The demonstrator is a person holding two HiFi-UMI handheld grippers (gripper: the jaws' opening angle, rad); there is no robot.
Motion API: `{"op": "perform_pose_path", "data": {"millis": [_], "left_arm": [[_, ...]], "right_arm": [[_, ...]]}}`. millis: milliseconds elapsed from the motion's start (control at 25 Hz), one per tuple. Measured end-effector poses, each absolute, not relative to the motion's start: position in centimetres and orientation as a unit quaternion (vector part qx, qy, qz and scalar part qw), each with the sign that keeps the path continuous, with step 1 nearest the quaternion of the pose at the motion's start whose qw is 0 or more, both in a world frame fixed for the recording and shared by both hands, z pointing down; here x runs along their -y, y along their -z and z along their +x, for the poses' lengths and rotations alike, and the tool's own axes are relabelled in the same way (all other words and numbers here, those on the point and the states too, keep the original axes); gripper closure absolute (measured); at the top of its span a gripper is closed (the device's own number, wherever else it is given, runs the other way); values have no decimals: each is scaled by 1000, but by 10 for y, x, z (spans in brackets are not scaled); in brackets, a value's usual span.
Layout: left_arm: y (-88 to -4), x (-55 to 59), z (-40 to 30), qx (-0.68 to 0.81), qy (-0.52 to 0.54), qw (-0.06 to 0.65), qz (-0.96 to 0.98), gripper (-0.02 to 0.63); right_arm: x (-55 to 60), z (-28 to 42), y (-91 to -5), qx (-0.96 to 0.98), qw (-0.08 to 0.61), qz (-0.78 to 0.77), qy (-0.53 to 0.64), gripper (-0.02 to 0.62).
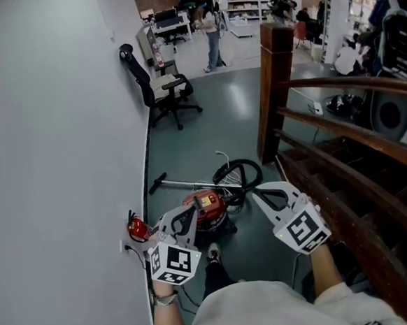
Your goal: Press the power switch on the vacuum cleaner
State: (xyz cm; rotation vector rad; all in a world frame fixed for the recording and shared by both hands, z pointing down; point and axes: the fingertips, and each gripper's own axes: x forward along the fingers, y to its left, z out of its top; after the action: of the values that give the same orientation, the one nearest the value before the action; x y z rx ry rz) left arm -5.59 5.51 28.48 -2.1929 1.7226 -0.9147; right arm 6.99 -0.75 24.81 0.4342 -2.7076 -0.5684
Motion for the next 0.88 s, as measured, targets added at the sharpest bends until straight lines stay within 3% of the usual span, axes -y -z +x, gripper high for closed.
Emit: {"op": "perform_pose_path", "data": {"millis": [880], "left_arm": [[-274,-53,-45,-586,309,111,-741,604]], "right_arm": [[7,77,-239,948,181,157,210,568]]}}
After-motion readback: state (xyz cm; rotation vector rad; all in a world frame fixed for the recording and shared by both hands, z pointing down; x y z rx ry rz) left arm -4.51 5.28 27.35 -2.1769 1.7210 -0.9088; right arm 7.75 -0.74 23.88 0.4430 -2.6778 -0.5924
